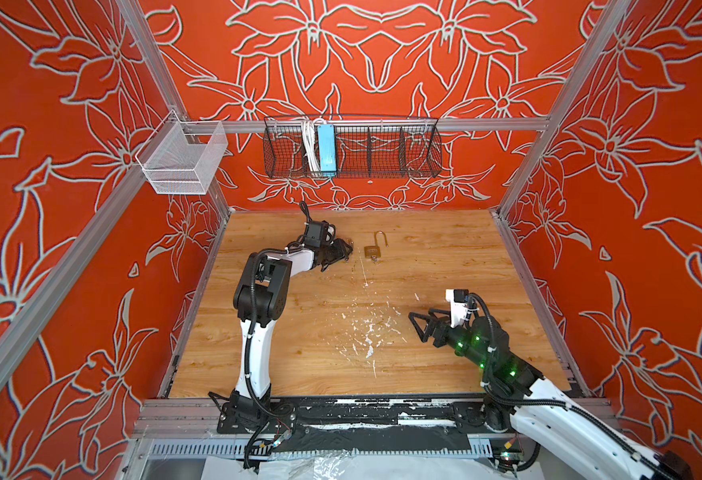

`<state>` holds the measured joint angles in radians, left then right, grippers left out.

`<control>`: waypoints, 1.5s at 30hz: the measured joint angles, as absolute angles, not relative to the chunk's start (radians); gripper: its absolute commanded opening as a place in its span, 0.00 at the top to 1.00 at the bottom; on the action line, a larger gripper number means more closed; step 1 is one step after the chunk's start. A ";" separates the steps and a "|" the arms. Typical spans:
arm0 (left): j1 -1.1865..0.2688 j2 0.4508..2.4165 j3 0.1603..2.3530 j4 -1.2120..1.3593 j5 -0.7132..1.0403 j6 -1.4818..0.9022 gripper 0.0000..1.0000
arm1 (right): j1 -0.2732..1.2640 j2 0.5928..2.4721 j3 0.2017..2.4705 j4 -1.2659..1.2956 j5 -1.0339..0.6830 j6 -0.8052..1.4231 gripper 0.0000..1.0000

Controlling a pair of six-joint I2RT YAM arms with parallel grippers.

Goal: Unlock with the key

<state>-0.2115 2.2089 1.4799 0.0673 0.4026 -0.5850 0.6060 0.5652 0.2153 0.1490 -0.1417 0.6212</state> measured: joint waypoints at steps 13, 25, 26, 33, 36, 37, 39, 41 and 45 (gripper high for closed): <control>-0.228 2.242 1.685 -0.301 0.129 -0.457 1.00 | 0.606 0.525 0.215 0.164 -0.146 0.610 0.02; -0.258 2.264 1.744 -0.459 -0.091 -0.379 0.19 | 0.606 0.478 0.218 0.110 -0.131 0.604 0.02; -0.261 2.263 1.741 -0.455 -0.096 -0.374 0.08 | 0.606 0.468 0.222 0.083 -0.118 0.597 0.02; -0.268 2.162 1.570 -0.352 -0.100 -0.359 0.03 | 0.593 0.424 0.324 -0.094 0.014 0.471 0.02; -0.268 2.031 1.388 -0.266 -0.090 -0.357 0.03 | 0.551 0.413 0.354 -0.139 0.091 0.388 0.02; -0.270 1.967 1.320 -0.245 -0.089 -0.357 0.03 | 0.527 0.404 0.357 -0.151 0.121 0.351 0.02; -0.279 1.818 1.180 -0.197 -0.100 -0.353 0.03 | 0.478 0.375 0.356 -0.163 0.177 0.287 0.02; -0.303 1.630 1.040 -0.154 -0.133 -0.339 0.03 | 0.418 0.342 0.349 -0.149 0.231 0.226 0.02; -0.338 1.310 0.831 -0.094 -0.273 -0.305 0.03 | 0.254 0.373 0.305 -0.048 0.262 0.150 0.02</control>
<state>-0.3378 1.3098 0.8307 -0.0944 -0.2726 -0.3050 0.2543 0.3725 0.3050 -0.0483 0.2623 0.1501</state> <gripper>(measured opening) 0.968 0.979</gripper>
